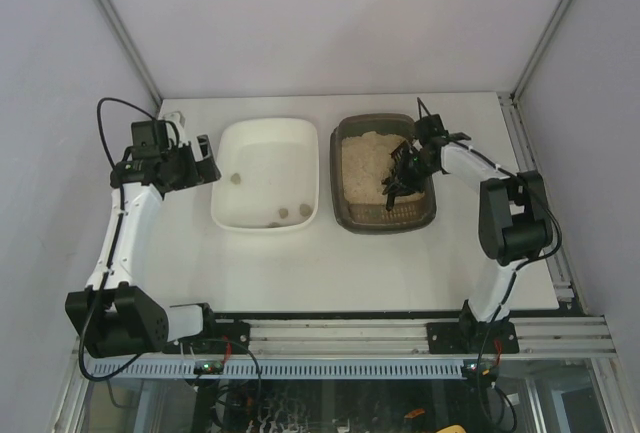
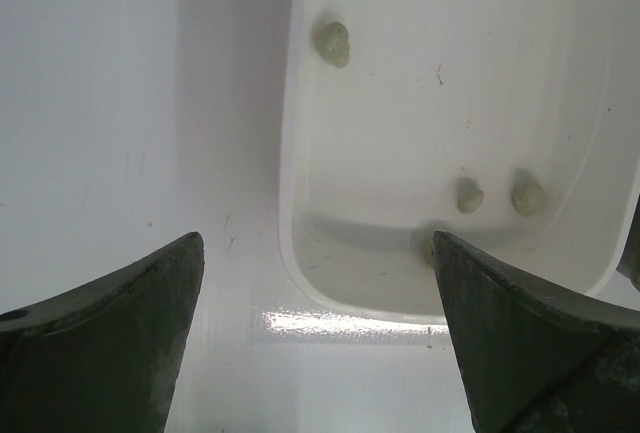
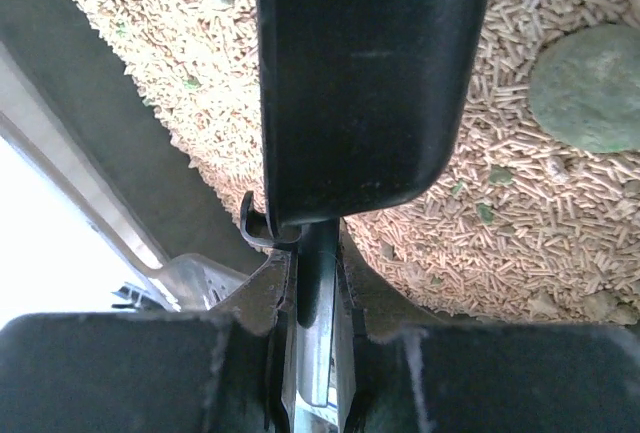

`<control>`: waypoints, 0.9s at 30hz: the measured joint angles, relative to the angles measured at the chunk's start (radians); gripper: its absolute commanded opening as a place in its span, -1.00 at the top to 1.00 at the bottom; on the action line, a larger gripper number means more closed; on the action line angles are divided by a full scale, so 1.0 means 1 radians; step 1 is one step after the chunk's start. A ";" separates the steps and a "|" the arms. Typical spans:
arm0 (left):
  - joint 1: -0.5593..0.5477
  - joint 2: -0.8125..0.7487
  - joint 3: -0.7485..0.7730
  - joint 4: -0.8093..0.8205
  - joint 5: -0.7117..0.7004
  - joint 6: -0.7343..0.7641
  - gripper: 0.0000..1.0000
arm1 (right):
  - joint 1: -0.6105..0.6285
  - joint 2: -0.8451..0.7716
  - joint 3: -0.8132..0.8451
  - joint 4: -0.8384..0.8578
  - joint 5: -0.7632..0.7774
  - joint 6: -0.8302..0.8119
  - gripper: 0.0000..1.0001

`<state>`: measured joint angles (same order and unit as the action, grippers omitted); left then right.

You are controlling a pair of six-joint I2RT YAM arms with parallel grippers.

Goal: Clean the litter box

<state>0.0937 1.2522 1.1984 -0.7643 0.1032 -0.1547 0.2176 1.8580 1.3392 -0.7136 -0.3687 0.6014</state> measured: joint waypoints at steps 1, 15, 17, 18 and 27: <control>0.000 0.000 -0.005 0.000 0.006 0.000 -1.00 | -0.013 -0.011 -0.026 0.022 -0.025 0.000 1.00; -0.002 0.000 -0.032 0.000 0.040 0.000 -1.00 | -0.085 -0.071 -0.156 0.205 -0.181 -0.004 1.00; -0.002 0.000 -0.035 0.000 0.042 0.000 -1.00 | -0.091 -0.085 -0.186 0.245 -0.225 -0.002 1.00; -0.002 0.000 -0.037 0.000 0.044 0.000 -1.00 | -0.093 -0.088 -0.193 0.255 -0.237 -0.001 1.00; -0.003 -0.003 -0.064 0.016 0.111 0.035 -1.00 | -0.131 -0.163 -0.363 0.500 -0.428 0.051 1.00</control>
<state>0.0910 1.2491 1.1347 -0.7483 0.2142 -0.1200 0.0864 1.6947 0.9760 -0.2131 -0.7971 0.6521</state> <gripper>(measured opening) 0.998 0.105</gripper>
